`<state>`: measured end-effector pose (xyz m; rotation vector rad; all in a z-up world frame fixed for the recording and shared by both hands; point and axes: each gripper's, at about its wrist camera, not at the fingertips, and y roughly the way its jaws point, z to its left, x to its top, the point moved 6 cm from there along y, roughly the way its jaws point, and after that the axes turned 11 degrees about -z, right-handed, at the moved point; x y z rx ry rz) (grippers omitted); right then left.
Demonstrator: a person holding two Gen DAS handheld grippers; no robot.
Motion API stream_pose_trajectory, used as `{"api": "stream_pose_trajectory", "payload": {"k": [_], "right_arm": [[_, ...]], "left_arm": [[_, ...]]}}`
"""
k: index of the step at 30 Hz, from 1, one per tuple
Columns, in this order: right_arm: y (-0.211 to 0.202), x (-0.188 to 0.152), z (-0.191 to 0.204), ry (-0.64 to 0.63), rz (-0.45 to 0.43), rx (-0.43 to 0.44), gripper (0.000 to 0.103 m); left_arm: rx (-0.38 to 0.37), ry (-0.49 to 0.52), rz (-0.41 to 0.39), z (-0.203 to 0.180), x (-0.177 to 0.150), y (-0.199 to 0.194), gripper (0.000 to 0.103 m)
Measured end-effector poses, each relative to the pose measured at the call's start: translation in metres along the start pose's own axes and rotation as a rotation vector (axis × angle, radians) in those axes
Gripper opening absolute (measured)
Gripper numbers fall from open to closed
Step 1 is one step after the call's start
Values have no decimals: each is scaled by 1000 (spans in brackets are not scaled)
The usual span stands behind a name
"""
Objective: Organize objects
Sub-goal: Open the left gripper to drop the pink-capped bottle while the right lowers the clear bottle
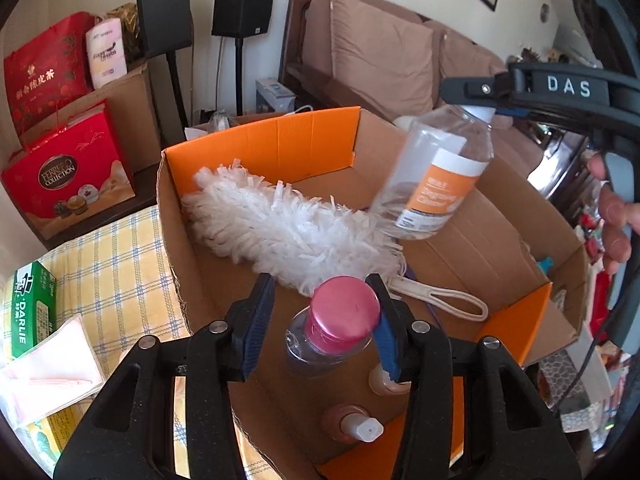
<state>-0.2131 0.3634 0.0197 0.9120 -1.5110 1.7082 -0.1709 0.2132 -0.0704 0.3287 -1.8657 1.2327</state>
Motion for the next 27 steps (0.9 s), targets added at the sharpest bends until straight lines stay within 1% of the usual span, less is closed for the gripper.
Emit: {"api": "stream_pose_trajectory", "payload": {"k": [2,3,4,7,12,18,20,25,27], "right_arm": [[-1,3,5,-5,-7,9,28],[-2,5,8,-9,-10,15,28],[-3,7,11,-13,-14,21,28],[-7,16,22,-31,-30,37,28],[-16,30,48,-61,-56,86,28],[-12,31,90,-84,-37,167,28],[-6,26,108,-95,-22,192,28],[13,7,133,-87,30,239,28],[23,-2,139,-89,62,233,28]], "left_arm": [[-6,-8,-2,1,0,-2,44],[-11,-15,-6,2,1,-4,46],[-15,-25,-10,3,1,-7,52],[-39,-63,-33,7,4,-21,63],[-52,-131,-88,24,11,-52,68],[-22,-202,-116,55,16,-79,69],[-3,-213,-116,64,15,-84,69],[41,-220,-120,83,7,-96,69],[58,-217,-121,89,5,-99,69]]}}
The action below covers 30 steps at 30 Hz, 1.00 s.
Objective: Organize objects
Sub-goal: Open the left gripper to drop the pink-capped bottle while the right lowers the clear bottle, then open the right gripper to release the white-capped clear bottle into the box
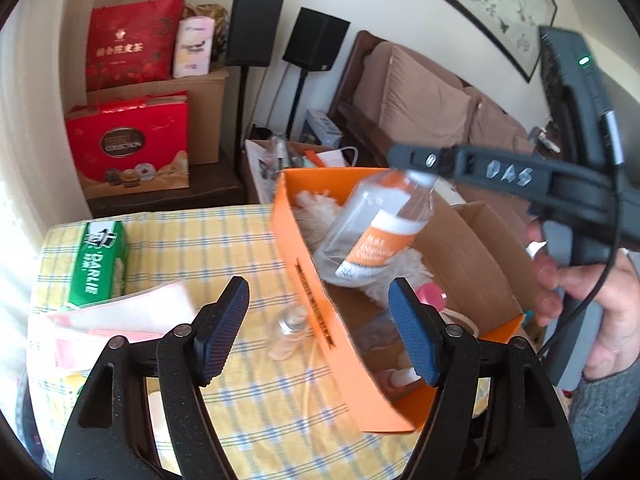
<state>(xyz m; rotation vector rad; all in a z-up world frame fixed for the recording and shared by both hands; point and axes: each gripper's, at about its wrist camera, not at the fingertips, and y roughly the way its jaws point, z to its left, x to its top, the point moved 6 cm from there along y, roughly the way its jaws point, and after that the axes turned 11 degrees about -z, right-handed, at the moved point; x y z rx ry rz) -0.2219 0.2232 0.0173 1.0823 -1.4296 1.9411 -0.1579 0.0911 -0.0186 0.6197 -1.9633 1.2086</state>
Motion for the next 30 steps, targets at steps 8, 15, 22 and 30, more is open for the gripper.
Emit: {"api": "stream_pose_trajectory", "payload": {"k": [8,15,22,30], "right_arm": [[26,-34,-6,-28,86,-43,28],[22,-39,2,-79,87,-39,30],[-5,-22,10,-63,14,-11,42],[-21,-26,36,-62,-14,47,59]], "left_arm": [[42,22,-6,14,-2,-6,70],[65,21,2,26,-6,-8,77],[100,20,-9,39,-7,-19,89],[138,16,-30,60,-5,-40,92]]}}
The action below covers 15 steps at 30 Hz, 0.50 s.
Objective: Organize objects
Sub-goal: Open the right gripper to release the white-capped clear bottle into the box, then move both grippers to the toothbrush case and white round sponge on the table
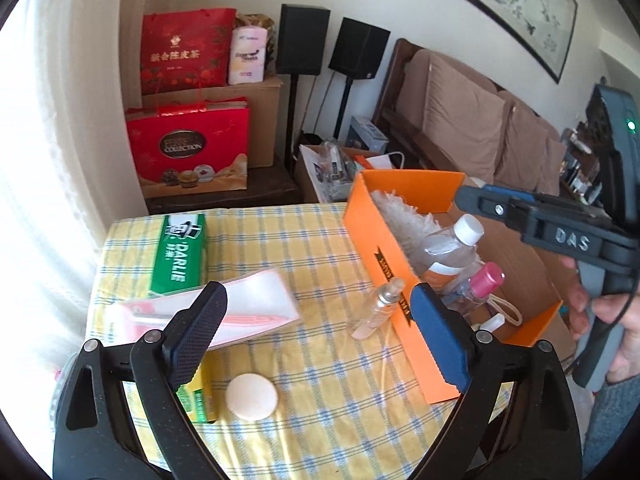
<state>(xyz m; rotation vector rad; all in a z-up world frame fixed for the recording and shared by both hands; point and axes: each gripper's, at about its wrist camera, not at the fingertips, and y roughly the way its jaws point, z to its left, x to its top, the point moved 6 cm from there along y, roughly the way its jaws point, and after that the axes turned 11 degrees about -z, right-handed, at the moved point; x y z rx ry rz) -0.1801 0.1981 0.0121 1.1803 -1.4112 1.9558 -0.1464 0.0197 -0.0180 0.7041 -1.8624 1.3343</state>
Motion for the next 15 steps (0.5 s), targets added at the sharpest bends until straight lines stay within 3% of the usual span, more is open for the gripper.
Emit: {"api": "stream_pose_trajectory", "payload": {"k": [6,15], "right_arm": [[-3,-6,25,0,-10,42,74],[5,-23,62,-24,10,101,76]], "left_arm": [[47,-11,-14,28,-1,-17,98],[127,-95,-16,92,-13,-39,98]]}}
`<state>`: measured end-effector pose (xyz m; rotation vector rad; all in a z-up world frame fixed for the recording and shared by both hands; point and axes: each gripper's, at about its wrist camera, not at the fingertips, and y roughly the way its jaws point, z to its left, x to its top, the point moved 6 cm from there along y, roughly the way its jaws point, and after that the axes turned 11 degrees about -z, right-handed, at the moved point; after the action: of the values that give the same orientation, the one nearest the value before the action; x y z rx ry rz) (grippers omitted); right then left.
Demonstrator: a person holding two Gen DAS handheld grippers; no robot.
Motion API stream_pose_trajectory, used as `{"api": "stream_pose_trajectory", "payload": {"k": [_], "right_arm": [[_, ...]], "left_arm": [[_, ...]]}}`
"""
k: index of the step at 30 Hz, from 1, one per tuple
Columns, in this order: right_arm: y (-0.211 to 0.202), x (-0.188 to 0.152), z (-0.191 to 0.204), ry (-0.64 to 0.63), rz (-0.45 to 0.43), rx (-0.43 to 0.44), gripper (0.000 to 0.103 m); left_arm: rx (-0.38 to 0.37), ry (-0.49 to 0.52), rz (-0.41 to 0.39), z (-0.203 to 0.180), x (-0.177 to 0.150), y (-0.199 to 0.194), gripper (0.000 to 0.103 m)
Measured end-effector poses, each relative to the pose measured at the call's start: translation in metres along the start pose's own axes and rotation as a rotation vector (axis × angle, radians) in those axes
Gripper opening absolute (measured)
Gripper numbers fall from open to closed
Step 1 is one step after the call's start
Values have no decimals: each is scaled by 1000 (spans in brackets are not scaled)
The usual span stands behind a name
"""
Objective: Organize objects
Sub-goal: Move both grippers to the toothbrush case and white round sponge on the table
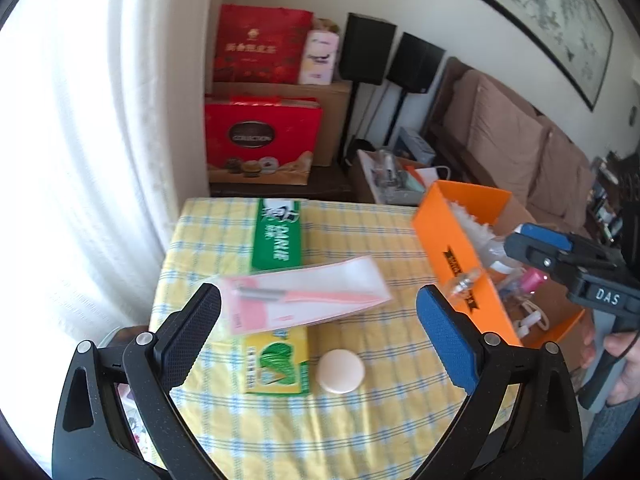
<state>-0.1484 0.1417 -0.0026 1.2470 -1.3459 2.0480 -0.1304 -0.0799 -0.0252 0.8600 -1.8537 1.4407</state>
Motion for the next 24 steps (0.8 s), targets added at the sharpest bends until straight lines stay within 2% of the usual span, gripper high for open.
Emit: {"api": "stream_pose_trajectory", "payload": {"k": [9,24], "right_arm": [[16,-25,35,-41,33,44,75],[46,-68,78,-86,89,106,75]], "left_arm": [[54,-78,13,51,-13,-2,98],[68,-130,54,83,-37,13,98]]}}
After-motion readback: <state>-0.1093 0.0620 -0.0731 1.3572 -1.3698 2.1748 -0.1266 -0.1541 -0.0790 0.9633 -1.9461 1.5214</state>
